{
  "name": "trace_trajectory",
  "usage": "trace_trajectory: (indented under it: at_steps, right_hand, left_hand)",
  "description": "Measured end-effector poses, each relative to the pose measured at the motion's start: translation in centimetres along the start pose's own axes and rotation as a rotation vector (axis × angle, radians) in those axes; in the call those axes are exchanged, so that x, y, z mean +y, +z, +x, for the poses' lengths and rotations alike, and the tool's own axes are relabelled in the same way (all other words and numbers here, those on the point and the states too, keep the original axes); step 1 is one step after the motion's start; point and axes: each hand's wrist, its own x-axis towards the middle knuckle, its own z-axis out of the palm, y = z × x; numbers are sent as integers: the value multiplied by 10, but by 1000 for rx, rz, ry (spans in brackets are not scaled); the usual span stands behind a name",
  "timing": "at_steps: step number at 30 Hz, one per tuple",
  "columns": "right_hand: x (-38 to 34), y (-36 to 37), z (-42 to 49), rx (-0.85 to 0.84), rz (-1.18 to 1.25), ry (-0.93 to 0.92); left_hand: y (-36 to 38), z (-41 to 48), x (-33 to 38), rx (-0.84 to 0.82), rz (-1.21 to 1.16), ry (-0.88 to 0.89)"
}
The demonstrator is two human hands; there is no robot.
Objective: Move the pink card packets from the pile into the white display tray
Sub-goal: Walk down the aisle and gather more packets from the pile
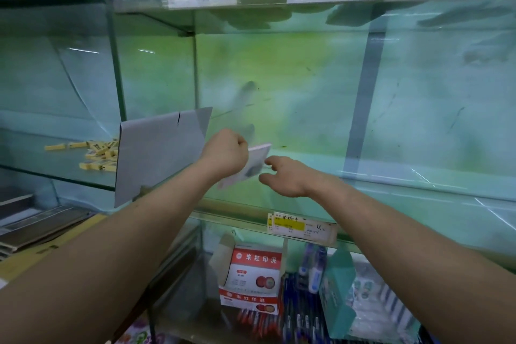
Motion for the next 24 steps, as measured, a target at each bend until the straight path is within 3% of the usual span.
trace_trajectory:
  at_steps: [3, 14, 17, 20, 24]
  right_hand:
    - [9, -7, -4, 84, 134, 48]
    - [30, -14, -21, 177, 413, 186]
    - [37, -16, -27, 226, 526, 237]
    - [49, -20, -35, 305, 544, 273]
    - [69, -28, -56, 319, 589, 352]
  left_hand:
    - [1, 4, -2, 23, -219, -79]
    - [10, -10, 15, -169, -702, -320]
    - [14, -10, 19, -225, -757, -370]
    - [20, -12, 26, -391, -771, -394]
    - [37, -18, 44, -488, -701, -299]
